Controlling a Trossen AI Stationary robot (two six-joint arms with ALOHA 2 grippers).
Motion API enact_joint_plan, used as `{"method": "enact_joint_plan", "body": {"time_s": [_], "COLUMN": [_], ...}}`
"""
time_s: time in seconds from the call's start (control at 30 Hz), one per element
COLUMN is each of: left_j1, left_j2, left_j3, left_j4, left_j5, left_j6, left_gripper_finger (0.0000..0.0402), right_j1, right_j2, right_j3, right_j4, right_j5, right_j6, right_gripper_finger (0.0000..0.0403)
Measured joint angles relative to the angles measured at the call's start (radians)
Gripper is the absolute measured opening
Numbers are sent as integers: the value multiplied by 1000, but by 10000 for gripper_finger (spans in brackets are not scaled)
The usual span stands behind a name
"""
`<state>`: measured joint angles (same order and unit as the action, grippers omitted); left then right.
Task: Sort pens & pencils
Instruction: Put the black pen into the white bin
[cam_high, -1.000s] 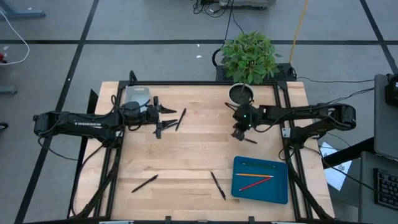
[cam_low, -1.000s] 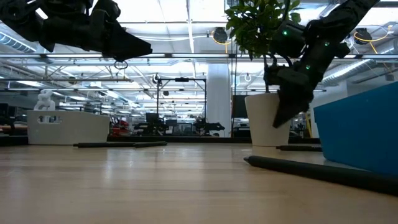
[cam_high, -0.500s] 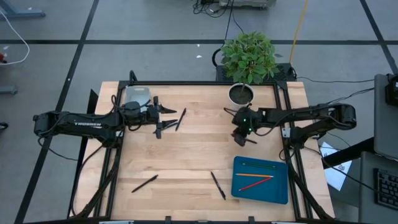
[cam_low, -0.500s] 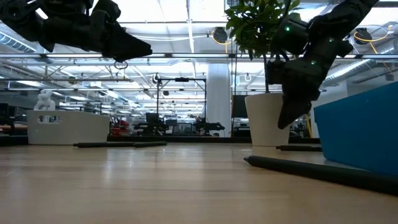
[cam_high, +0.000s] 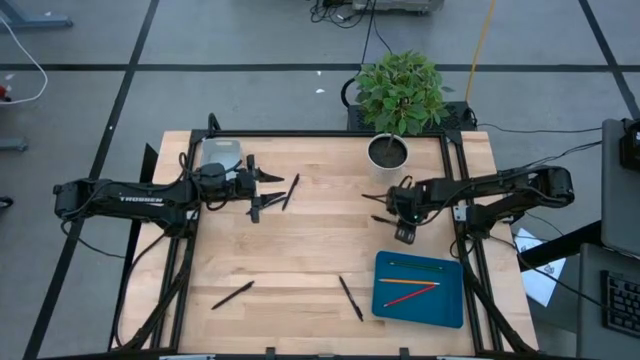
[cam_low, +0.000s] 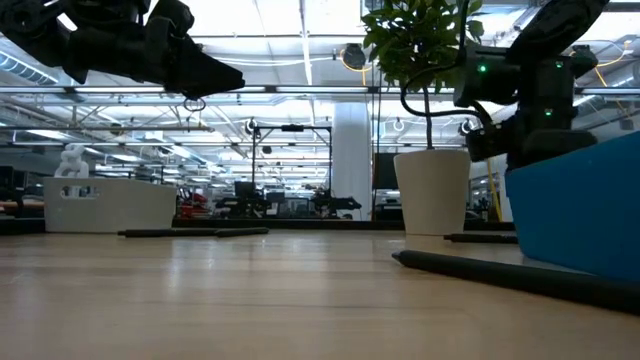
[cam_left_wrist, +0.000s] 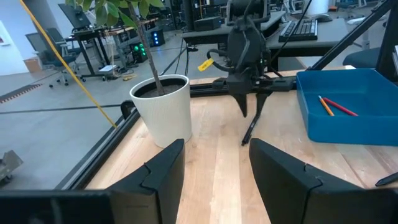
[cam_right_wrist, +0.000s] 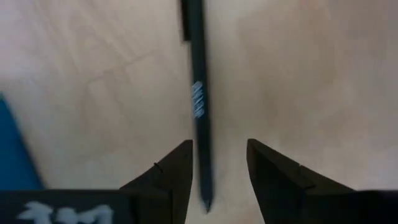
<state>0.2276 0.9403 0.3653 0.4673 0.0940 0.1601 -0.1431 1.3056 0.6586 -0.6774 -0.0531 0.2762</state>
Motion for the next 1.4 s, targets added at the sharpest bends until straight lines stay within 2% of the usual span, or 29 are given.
{"method": "enact_joint_plan", "body": {"time_s": [0.17,0.43,0.6,0.7,0.8,0.87,1.13,1.3,1.4], "left_j1": [0,0,0,3,3,3,3,2,2], "left_j2": [0,0,0,0,0,0,0,0,0], "left_j3": [0,0,0,0,0,0,0,0,0], "left_j4": [0,0,0,0,0,1,1,0,1], "left_j5": [0,0,-17,-21,-25,-26,-26,-26,-26], "left_j6": [0,0,2,2,2,2,1,0,0], "left_gripper_finger": [186,186,186,186,186,186,186,186,186], "right_j1": [16,20,20,20,20,18,18,17,12], "right_j2": [0,3,3,3,3,3,-14,-71,-111], "right_j3": [-18,-139,-153,-154,-154,-154,-149,-126,-117], "right_j4": [4,111,113,113,110,110,133,142,168], "right_j5": [-83,-76,-56,-39,8,18,46,62,105], "right_j6": [60,150,175,175,184,188,214,210,209], "right_gripper_finger": [133,132,130,105,40,17,14,14,12]}}
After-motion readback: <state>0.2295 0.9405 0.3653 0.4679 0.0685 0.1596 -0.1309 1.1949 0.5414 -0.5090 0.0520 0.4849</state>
